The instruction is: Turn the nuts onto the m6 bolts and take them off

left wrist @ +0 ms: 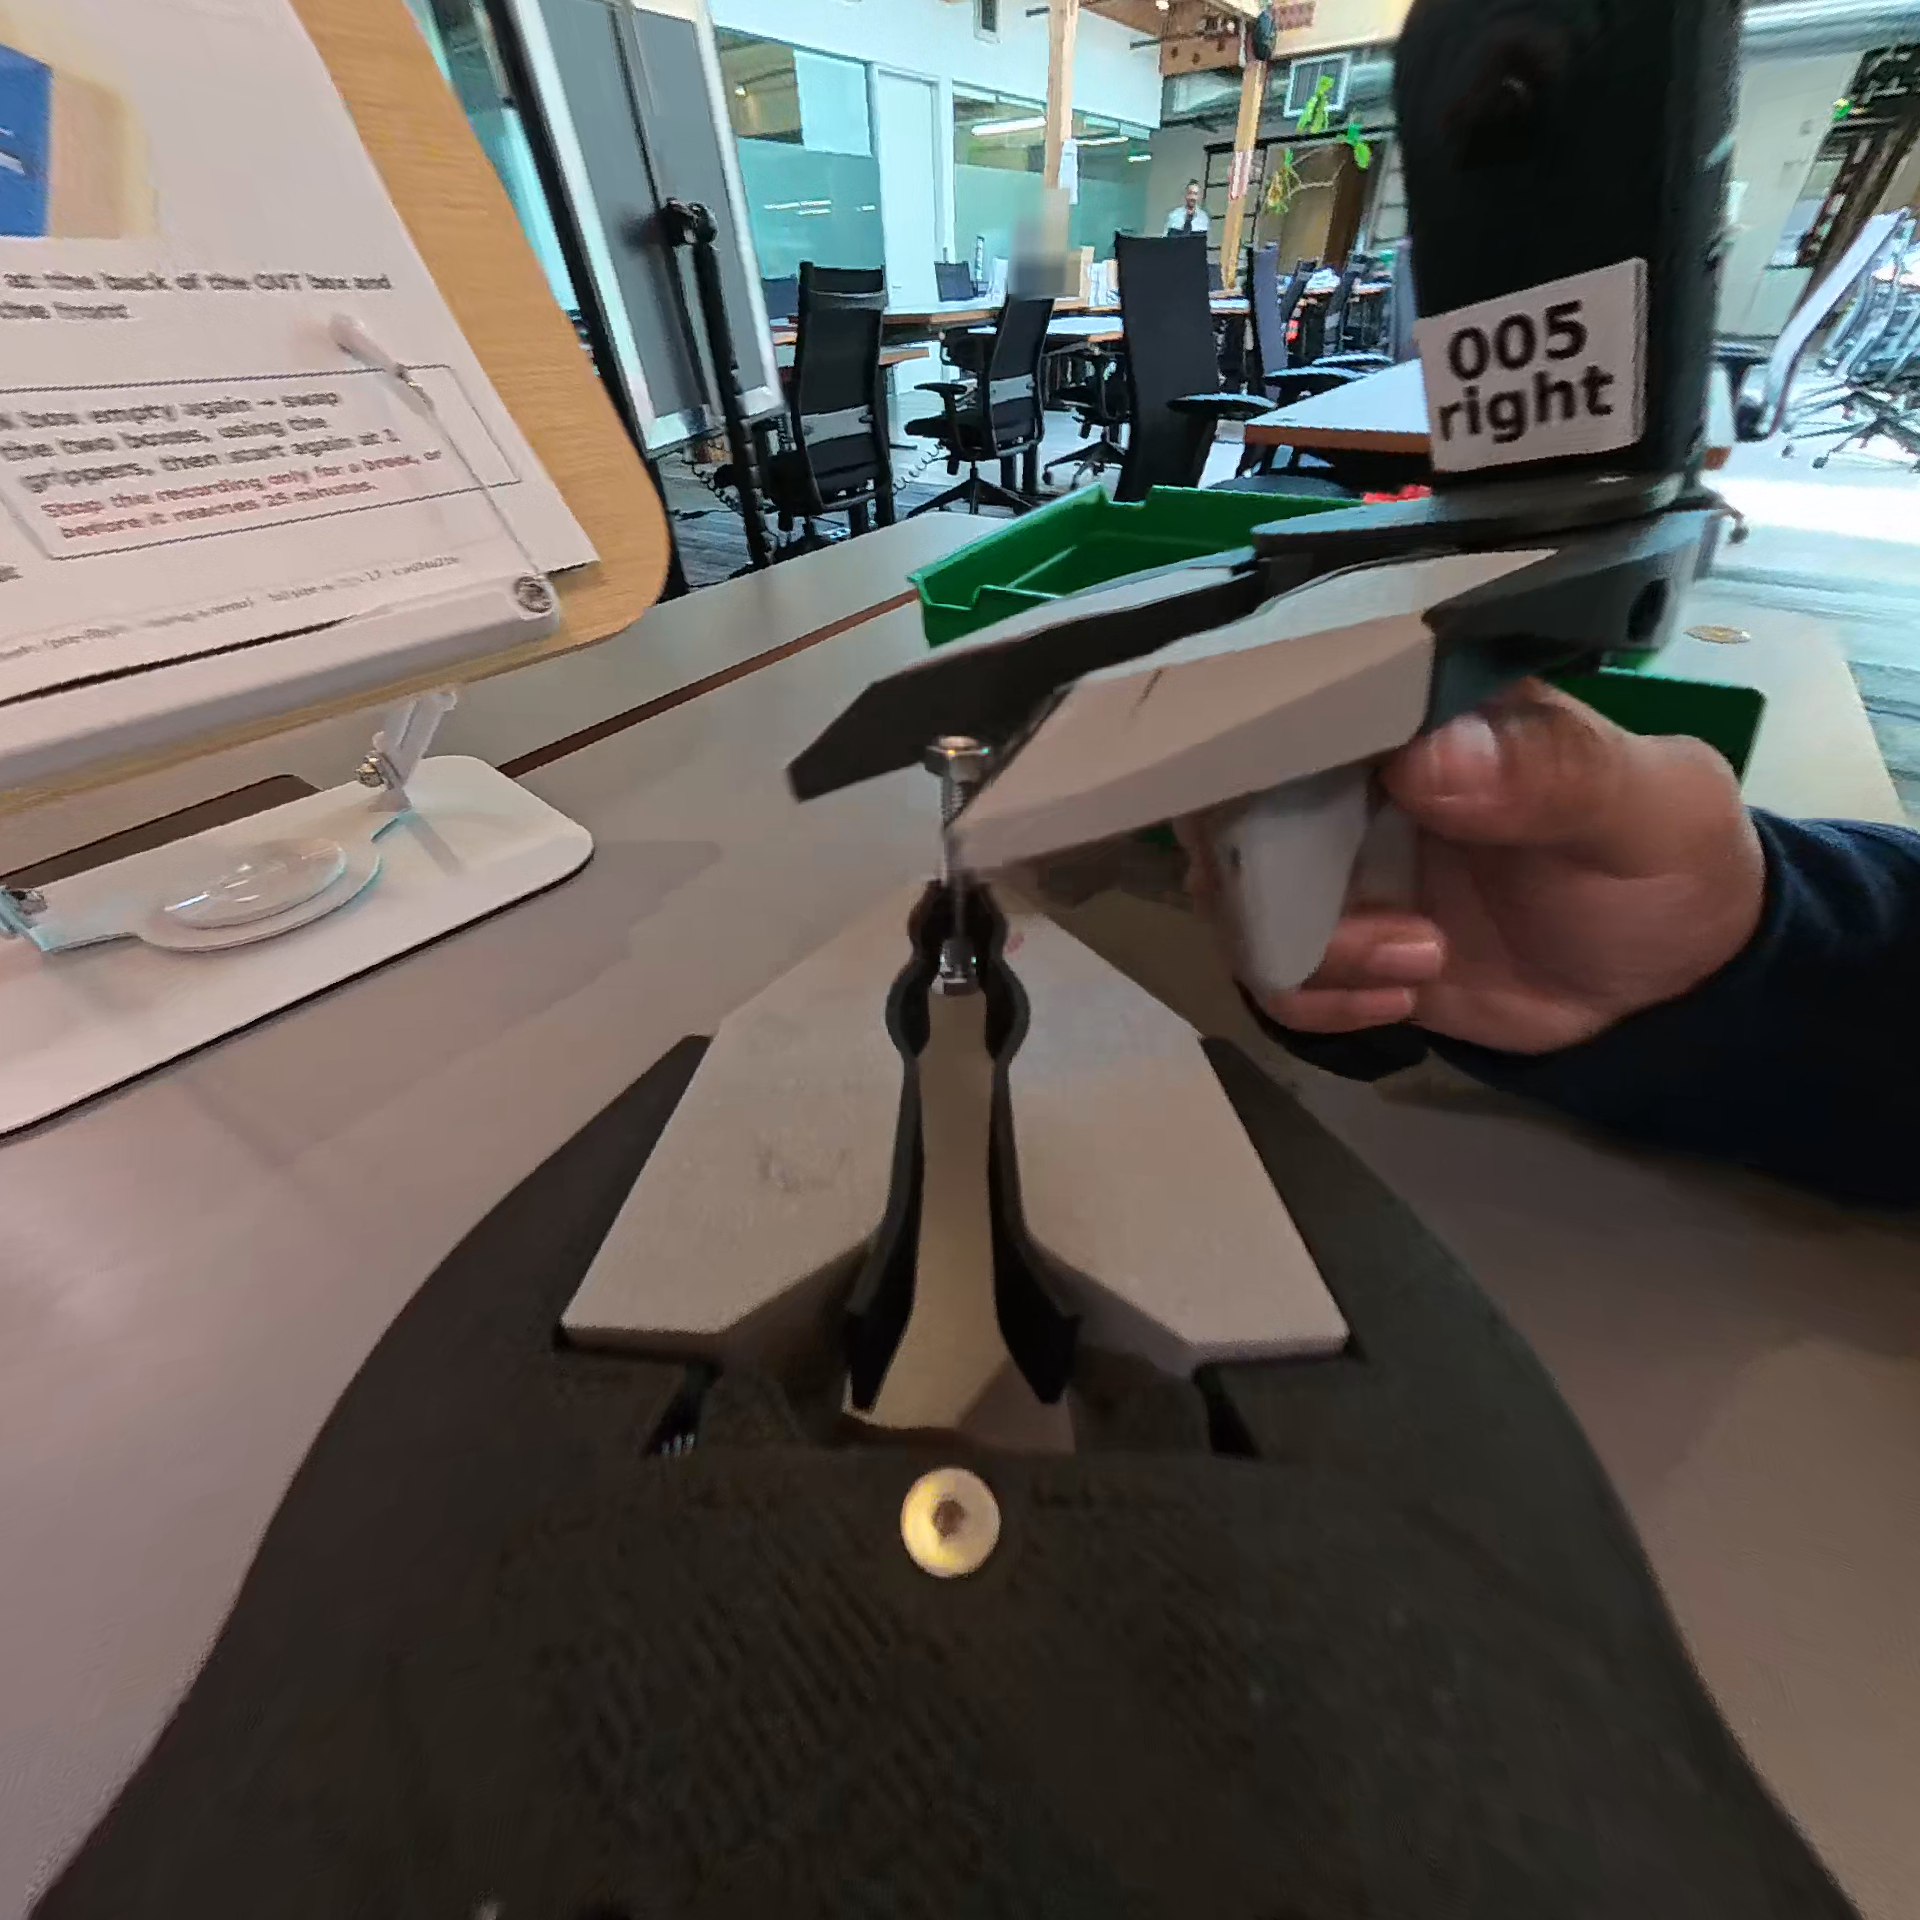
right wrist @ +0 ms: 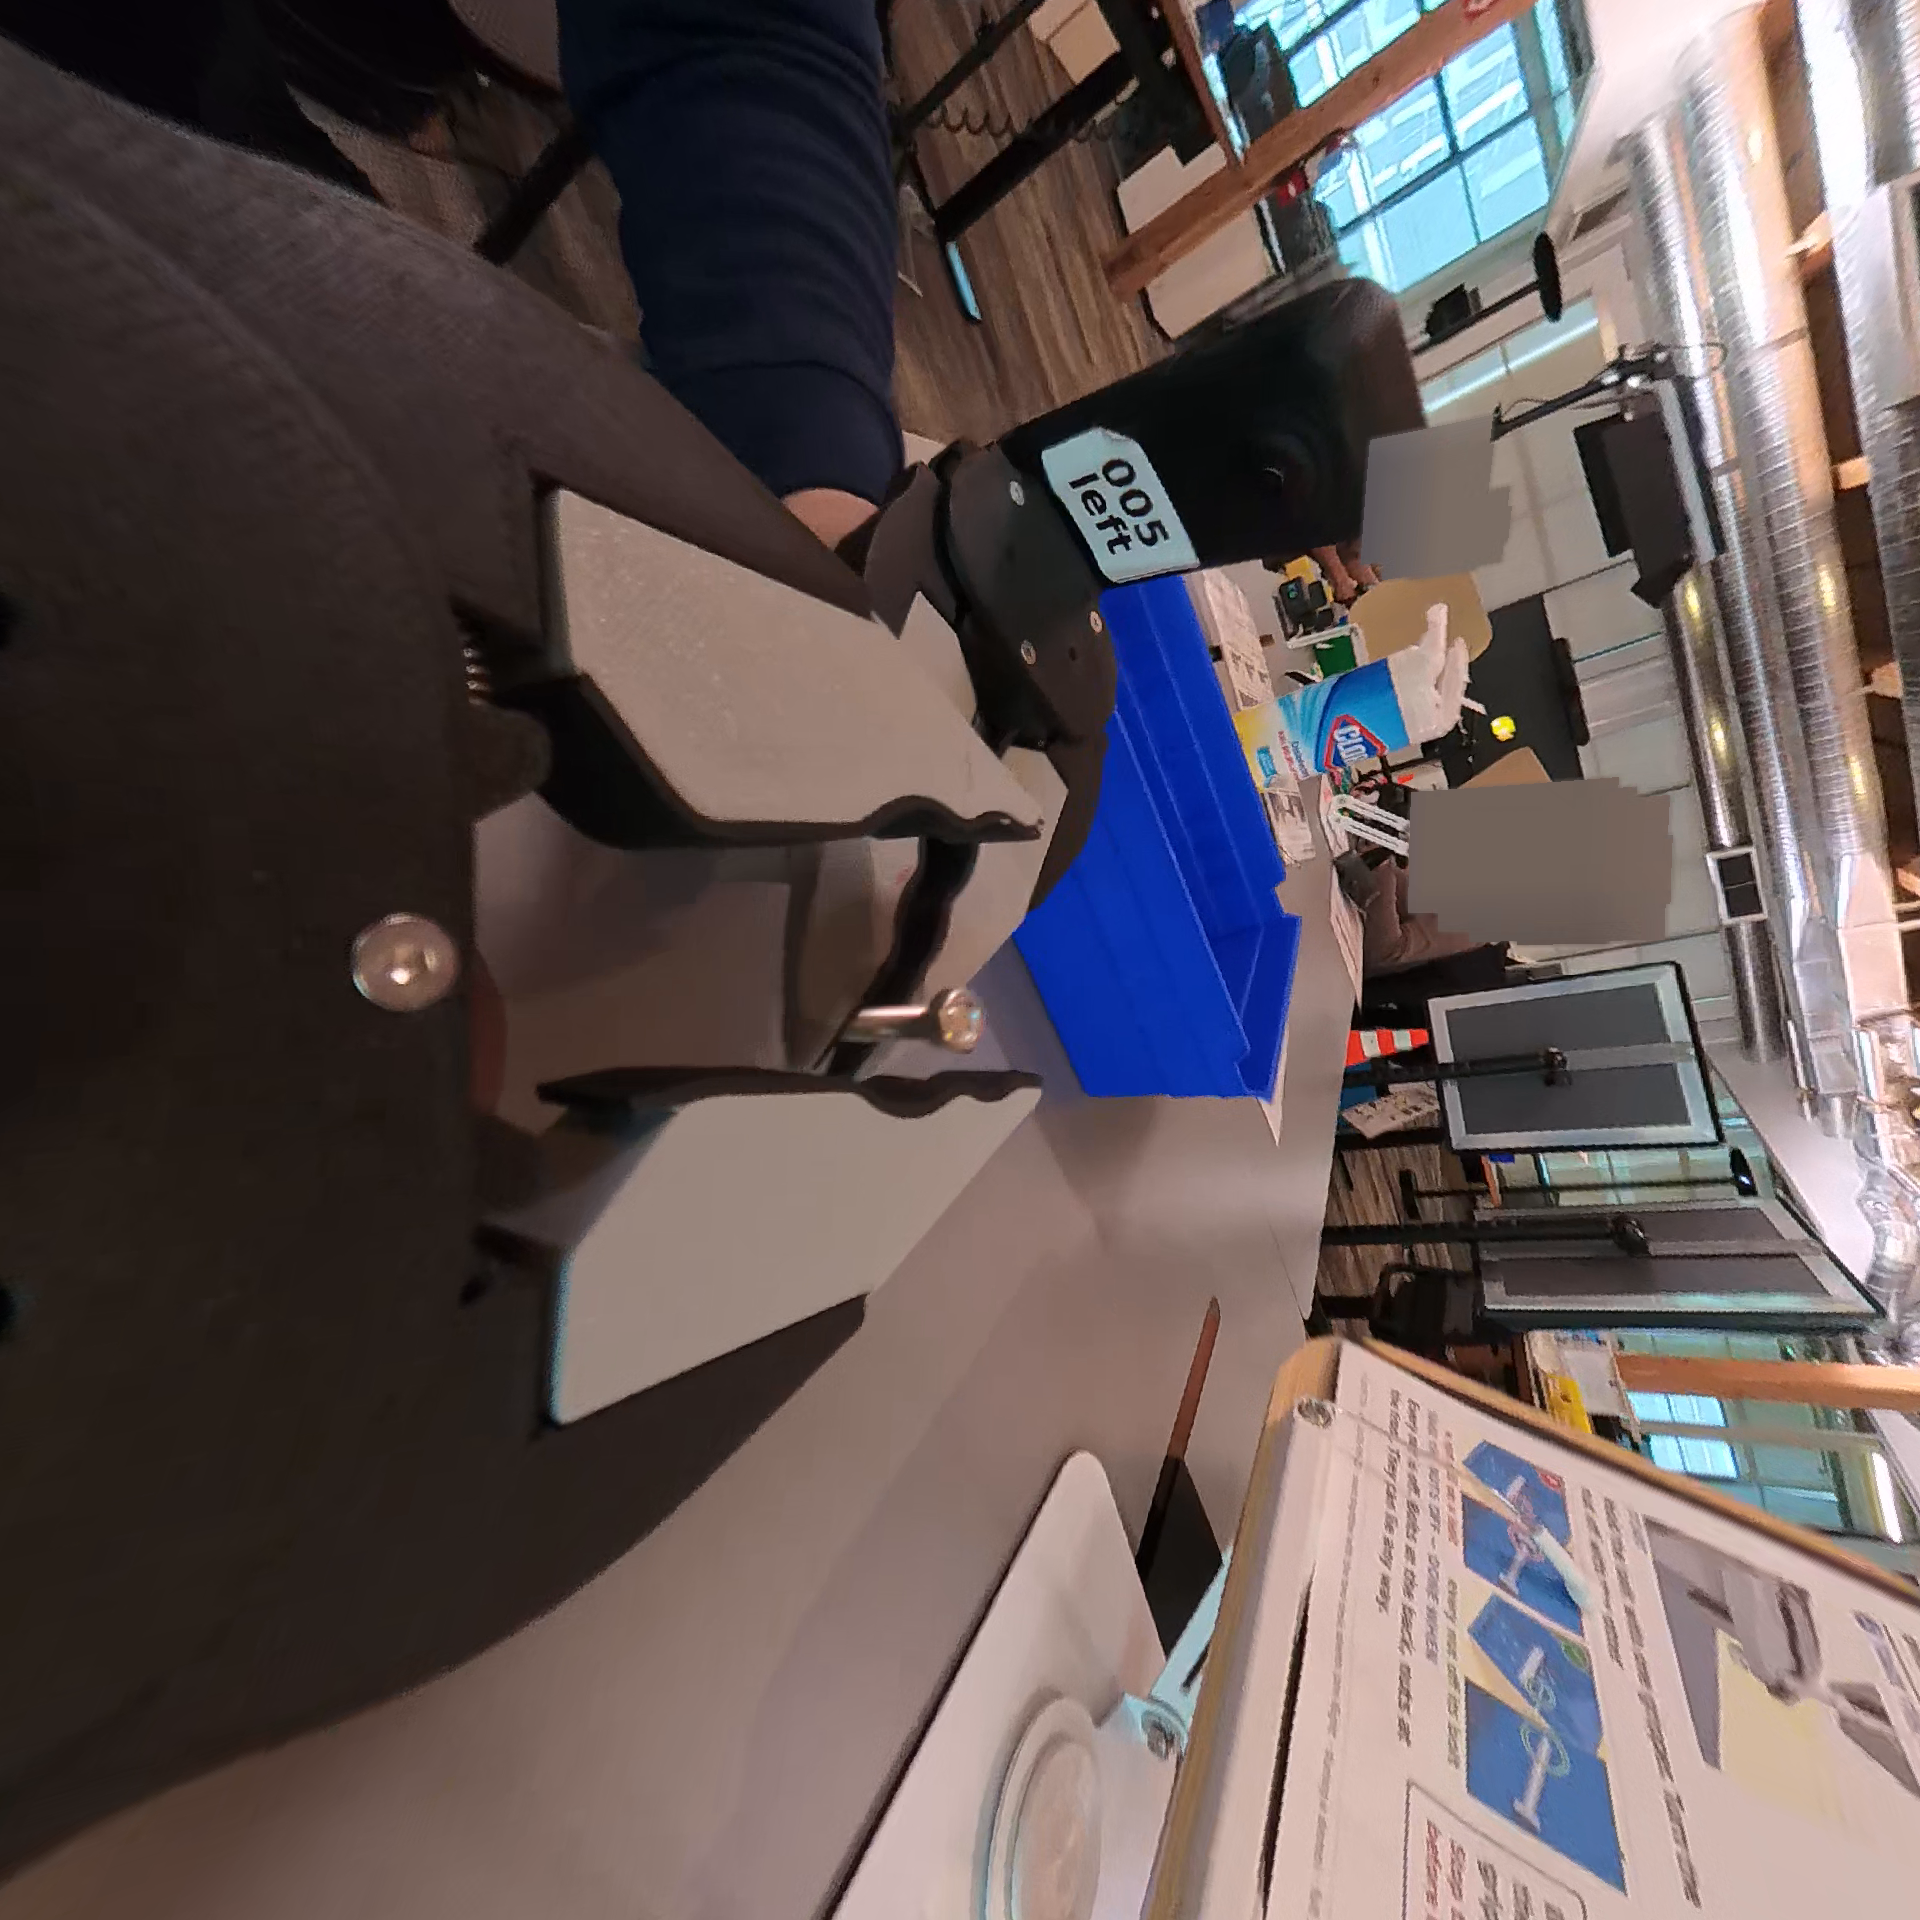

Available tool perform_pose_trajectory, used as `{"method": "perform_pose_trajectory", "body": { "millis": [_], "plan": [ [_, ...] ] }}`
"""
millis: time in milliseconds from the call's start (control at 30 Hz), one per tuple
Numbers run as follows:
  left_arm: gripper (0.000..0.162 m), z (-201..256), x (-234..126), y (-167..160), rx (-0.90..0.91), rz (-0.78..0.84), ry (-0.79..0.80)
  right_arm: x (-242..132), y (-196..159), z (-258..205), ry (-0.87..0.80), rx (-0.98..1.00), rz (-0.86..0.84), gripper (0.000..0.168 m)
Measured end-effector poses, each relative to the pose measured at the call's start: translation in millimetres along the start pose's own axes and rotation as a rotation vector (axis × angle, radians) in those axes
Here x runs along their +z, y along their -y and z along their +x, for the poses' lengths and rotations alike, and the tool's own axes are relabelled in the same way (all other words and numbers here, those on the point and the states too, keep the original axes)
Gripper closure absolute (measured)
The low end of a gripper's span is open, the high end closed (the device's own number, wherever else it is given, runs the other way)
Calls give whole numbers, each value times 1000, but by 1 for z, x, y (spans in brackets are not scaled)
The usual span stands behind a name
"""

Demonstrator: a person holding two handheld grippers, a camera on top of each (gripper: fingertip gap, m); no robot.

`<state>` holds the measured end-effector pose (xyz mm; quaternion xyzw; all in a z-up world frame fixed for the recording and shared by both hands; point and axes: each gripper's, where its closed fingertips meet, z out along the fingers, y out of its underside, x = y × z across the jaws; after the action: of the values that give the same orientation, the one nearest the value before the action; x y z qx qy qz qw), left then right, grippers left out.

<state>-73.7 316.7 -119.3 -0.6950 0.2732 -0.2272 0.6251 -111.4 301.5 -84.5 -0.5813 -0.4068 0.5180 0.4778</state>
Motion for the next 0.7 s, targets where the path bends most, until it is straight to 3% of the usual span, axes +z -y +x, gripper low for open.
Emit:
{"method": "perform_pose_trajectory", "body": {
  "millis": [200, 433, 700],
  "plan": [
    [160, -16, -7, 4, -63, 24, 34, -9, 6, 9, -14, 24, 20, 140],
    [160, 12, 4, -2, 18, -12, -31, 8, -8, -7, 18, -14, -27, 130],
    [160, -17, -6, 2, -40, 11, 54, -10, 6, 11, -37, -4, 20, 136]
  ]
}}
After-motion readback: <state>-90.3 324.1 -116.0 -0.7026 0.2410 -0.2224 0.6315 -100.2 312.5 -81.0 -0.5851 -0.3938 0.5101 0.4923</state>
